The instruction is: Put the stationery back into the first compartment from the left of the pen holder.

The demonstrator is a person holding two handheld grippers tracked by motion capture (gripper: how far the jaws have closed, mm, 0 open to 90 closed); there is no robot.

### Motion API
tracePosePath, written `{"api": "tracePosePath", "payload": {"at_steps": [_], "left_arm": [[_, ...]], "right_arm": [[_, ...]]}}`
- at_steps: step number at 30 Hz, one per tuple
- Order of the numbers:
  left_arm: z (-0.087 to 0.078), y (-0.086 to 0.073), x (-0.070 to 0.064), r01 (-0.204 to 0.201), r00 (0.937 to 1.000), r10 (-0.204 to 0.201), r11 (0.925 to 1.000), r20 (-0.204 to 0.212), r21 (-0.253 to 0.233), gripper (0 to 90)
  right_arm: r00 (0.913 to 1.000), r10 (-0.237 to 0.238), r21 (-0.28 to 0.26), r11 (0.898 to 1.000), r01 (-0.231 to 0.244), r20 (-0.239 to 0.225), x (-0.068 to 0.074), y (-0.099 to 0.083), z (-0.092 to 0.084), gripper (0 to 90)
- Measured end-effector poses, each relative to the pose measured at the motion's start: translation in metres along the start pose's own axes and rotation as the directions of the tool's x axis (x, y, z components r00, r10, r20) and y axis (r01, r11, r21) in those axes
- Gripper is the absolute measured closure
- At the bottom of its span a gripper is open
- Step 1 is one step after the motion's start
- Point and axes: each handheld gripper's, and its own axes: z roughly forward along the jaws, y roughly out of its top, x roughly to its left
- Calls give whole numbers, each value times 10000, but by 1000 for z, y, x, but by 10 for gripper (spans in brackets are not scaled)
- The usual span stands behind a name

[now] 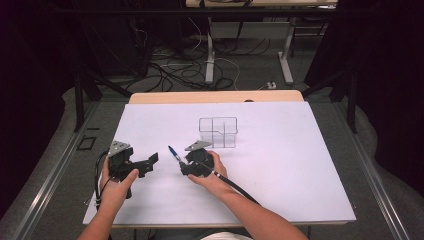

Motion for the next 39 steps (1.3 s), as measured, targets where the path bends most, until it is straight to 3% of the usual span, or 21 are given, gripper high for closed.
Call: {"api": "tracePosePath", "payload": {"at_steps": [2, 3, 8, 14, 15, 17, 19, 29, 39], "left_arm": [[0, 0, 0, -18, 10000, 18, 10000, 2, 7, 1], [0, 0, 0, -19, 10000, 19, 10000, -2, 23, 1], [0, 0, 0, -24, 10000, 24, 10000, 11, -1, 1], [0, 0, 1, -20, 10000, 20, 10000, 7, 5, 1], [0, 0, 1, -20, 10000, 20, 10000, 4, 4, 1], [-1, 0, 1, -35, 10000, 35, 10000, 6, 26, 1], [0, 0, 1, -29, 10000, 29, 10000, -1, 4, 1], [-1, 0, 0, -51, 10000, 51, 10000, -9, 13, 1], [-1, 0, 0, -58, 10000, 58, 10000, -14, 13, 1]], "right_arm": [[10000, 15, 35, 10000, -15, -22, 2, -1, 2, 466], [9998, -202, -150, 9997, 202, 8, 1, -2, 5, 478], [10000, 27, 65, 10000, -26, -19, 7, -4, 11, 524], [9995, -313, 6, 9995, 313, 72, 9, -4, 17, 572], [9999, -69, -254, 9997, 72, 101, 11, -5, 19, 580], [9996, -256, 24, 9997, 256, 80, 9, -4, 19, 599], [9999, -41, 85, 10000, 40, 125, 11, -5, 20, 619], [9980, -577, 111, 9983, 574, 256, 12, -8, 24, 667], [9974, -656, 41, 9978, 655, 310, 14, -10, 24, 727]]}}
